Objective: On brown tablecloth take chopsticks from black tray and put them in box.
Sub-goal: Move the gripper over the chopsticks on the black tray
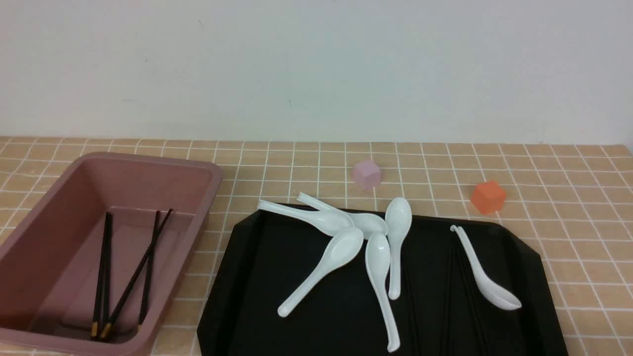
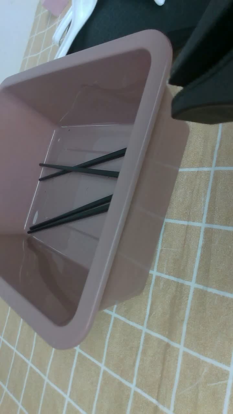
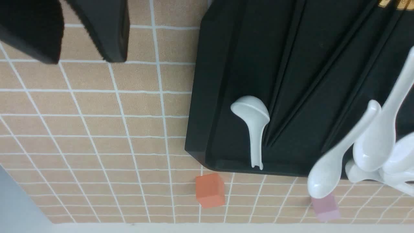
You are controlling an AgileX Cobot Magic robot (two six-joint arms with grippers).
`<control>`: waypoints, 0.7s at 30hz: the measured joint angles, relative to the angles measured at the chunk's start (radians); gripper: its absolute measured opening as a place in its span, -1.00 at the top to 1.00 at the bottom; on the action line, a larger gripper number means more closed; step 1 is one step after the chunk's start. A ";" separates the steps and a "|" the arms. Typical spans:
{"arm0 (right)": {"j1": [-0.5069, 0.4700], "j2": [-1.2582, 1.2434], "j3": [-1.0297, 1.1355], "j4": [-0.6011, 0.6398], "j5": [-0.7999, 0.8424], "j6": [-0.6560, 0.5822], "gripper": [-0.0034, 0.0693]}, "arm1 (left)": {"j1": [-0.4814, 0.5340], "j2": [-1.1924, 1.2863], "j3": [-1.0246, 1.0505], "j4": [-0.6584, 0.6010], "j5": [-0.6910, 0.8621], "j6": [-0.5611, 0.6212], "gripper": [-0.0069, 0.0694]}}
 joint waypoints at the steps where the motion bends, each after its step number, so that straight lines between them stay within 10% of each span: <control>1: 0.000 0.000 0.000 0.000 0.000 0.000 0.25 | 0.000 0.000 0.000 0.000 0.000 0.000 0.58; 21: 0.000 0.000 0.000 0.000 0.000 0.000 0.25 | 0.000 0.000 0.000 0.000 0.000 0.000 0.57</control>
